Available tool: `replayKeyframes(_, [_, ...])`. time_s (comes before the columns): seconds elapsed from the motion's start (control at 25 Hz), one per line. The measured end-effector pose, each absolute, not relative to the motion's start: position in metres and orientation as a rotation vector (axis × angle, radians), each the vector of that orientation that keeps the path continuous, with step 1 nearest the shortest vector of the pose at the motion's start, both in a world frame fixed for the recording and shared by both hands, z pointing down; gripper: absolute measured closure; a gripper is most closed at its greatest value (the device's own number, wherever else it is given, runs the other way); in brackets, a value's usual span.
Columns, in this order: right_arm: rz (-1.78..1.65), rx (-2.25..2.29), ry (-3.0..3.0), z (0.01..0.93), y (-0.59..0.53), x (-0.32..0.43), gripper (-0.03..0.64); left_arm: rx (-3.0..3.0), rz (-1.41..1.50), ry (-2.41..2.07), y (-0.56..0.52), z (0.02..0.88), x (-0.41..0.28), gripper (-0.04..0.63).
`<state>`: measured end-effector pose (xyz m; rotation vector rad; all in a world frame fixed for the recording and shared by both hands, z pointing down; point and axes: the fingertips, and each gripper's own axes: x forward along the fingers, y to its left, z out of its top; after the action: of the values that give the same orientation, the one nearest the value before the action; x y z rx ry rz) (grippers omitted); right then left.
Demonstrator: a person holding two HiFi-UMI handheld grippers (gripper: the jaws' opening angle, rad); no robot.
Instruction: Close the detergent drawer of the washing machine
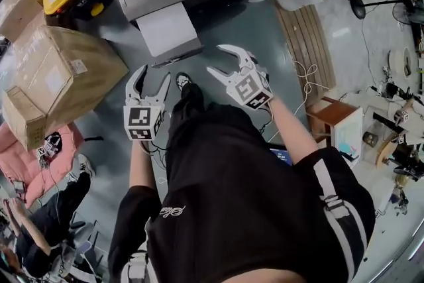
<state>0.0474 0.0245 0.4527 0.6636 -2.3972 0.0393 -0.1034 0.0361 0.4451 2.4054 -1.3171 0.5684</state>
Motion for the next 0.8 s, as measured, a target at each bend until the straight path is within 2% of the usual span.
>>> replayKeyframes(0.4, [0.072,0.578,-2.314,0.483,0.016,0.052,0.373,2.352,0.699,-1.22,0.035,0.495,-0.113,0.304])
replayKeyframes(0.52, [0.069,0.557,-2.333,0.491,0.015,0.056,0.402,2.309,0.709,-1.268,0.039,0.503,-0.111,0.304])
replayKeyframes(0.8, [0.117,0.527,-2.419,0.516,0.014,0.056,0.387,2.234,0.663,-1.405,0.039,0.528,-0.118,0.301])
